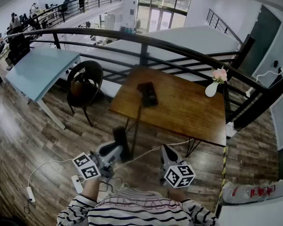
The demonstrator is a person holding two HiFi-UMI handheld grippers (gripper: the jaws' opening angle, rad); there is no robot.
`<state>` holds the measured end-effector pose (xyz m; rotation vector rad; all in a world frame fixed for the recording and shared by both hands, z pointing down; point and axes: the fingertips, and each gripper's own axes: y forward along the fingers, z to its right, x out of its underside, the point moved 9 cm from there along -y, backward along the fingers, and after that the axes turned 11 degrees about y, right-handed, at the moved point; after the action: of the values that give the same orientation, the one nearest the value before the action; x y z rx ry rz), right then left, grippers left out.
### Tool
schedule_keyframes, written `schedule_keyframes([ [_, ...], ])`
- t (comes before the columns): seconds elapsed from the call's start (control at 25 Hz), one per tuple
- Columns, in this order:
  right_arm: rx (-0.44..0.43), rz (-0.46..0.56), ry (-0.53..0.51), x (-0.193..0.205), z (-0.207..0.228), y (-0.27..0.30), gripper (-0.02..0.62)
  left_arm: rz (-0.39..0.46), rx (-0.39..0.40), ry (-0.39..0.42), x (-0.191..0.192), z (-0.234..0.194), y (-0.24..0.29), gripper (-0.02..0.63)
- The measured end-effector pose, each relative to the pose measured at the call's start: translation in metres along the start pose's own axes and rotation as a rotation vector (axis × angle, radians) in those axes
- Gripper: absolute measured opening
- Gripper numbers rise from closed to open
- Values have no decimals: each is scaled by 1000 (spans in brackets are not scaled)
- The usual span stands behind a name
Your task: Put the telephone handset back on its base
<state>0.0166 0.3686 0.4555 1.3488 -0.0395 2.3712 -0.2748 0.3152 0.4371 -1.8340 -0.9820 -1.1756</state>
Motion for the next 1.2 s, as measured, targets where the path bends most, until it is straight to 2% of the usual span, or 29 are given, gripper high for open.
schedule_keyframes([
  [0.4,-62,1,7,-5,23,-39,0,-8,-5,-2,23,42,26,71],
  [0.72,-53,6,20,-5,52,-57,0,-36,-17,-4,43,62,40,72],
  [0.92,-36,-2,31,-8,67,-44,0,-44,2,-22,50,46,59,72],
  [1.2,2,-2,33,-27,80,1,0,-42,42,-56,41,-7,93,71],
])
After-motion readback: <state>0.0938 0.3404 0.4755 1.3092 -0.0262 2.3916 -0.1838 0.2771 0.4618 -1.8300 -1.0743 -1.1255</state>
